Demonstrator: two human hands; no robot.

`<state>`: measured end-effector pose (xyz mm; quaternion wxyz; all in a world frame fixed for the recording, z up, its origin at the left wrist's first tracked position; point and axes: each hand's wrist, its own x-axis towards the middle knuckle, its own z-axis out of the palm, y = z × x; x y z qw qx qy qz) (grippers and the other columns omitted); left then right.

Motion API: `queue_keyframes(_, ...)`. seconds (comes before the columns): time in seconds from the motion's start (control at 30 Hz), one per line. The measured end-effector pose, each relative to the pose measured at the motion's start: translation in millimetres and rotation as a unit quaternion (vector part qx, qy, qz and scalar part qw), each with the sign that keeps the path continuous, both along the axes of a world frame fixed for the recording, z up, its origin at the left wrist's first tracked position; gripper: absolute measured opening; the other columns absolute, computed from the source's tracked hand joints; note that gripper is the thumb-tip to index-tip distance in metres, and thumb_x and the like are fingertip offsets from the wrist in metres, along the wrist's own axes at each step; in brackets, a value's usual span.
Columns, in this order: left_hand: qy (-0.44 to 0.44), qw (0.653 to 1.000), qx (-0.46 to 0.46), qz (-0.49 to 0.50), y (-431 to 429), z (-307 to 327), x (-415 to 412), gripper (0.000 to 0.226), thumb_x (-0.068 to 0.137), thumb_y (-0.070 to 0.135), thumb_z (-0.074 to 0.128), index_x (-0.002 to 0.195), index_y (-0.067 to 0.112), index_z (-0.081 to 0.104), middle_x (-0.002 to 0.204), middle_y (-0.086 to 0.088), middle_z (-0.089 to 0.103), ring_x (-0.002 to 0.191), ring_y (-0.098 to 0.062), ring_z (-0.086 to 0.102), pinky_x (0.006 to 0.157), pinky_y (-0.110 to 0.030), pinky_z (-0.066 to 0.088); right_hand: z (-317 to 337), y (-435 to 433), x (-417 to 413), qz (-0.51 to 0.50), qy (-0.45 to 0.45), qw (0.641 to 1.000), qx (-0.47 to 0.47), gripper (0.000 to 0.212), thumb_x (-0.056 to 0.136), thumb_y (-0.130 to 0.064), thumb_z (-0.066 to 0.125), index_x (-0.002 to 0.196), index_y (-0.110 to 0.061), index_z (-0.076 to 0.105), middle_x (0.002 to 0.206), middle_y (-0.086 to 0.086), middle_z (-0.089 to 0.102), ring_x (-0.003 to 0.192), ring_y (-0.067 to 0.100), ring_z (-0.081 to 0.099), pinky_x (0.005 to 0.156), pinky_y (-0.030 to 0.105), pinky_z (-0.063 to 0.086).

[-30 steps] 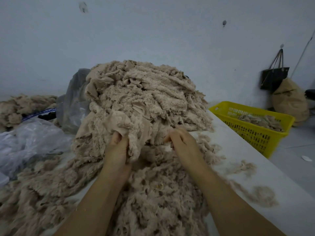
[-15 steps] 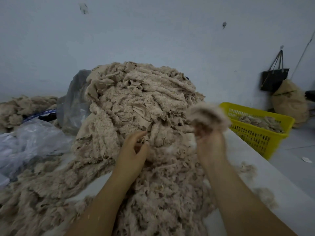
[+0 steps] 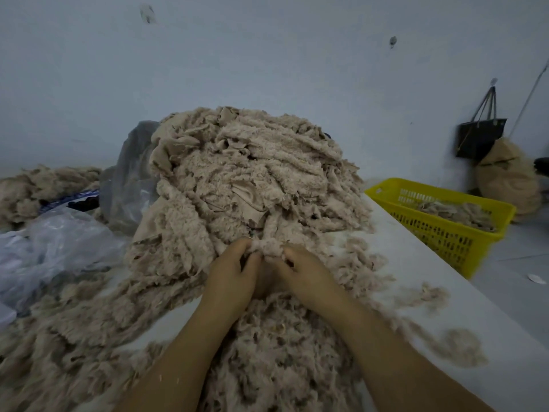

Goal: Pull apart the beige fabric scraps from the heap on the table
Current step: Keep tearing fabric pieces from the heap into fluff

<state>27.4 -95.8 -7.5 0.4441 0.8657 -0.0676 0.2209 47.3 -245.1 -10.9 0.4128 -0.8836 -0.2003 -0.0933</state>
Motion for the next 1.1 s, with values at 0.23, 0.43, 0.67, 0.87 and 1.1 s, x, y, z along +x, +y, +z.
queue_keyframes(0.23, 0.047, 0.996, 0.030, 0.066, 5, 1, 4, 0.024, 0.097, 0.030, 0.054, 0.081, 0.013, 0.050, 0.069, -0.004, 0.050, 0.057, -0.016, 0.042, 0.053, -0.030, 0.031, 12, -7, -5, -0.106, 0.007, 0.971, 0.212, 0.031, 0.106, -0.043, 0.036, 0.118, -0.019, 0.051, 0.089, -0.014, 0.051, 0.081, 0.001, 0.050, 0.079, 0.025, 0.037)
queue_keyframes(0.43, 0.046, 0.992, -0.025, 0.119, 11, 2, 3, 0.028, 0.097, 0.027, 0.053, 0.076, 0.009, 0.047, 0.067, -0.013, 0.047, 0.056, -0.019, 0.037, 0.055, -0.032, 0.027, 14, -17, -3, -0.186, -0.024, 0.909, 0.371, 0.038, 0.105, -0.029, 0.043, 0.071, -0.018, 0.035, 0.046, -0.005, 0.042, 0.035, 0.004, 0.033, 0.042, 0.021, 0.034)
queue_keyframes(0.67, 0.020, 0.987, -0.159, 0.020, -2, 2, -10, 0.049, 0.095, 0.019, 0.056, 0.055, 0.026, 0.028, 0.051, 0.007, 0.023, 0.048, -0.010, 0.023, 0.051, -0.026, 0.020, 14, -28, 10, -0.249, 0.110, 0.873, 0.406, 0.036, 0.103, -0.030, 0.044, 0.071, -0.018, 0.055, 0.059, 0.008, 0.045, 0.051, 0.019, 0.039, 0.051, 0.026, 0.033)
queue_keyframes(0.87, 0.050, 0.908, -0.381, 0.165, 15, 6, -3, 0.041, 0.093, 0.021, 0.051, 0.053, 0.016, 0.060, 0.050, -0.003, 0.052, 0.052, -0.022, 0.051, 0.052, -0.032, 0.043, 23, -42, 15, -0.311, 0.151, 0.711, 0.612, 0.044, 0.103, -0.038, 0.042, 0.062, -0.022, 0.037, 0.038, -0.009, 0.037, 0.030, 0.006, 0.036, 0.039, 0.019, 0.034)
queue_keyframes(1.1, 0.152, 0.915, -0.375, 0.013, -14, 9, -7, 0.038, 0.090, 0.033, 0.055, 0.059, 0.019, 0.072, 0.066, -0.004, 0.072, 0.060, -0.015, 0.069, 0.050, -0.026, 0.054, 7, -18, 8, -0.164, 0.103, 0.956, 0.219, 0.037, 0.100, -0.040, 0.047, 0.091, -0.010, 0.065, 0.088, 0.006, 0.060, 0.085, 0.022, 0.060, 0.082, 0.033, 0.050)
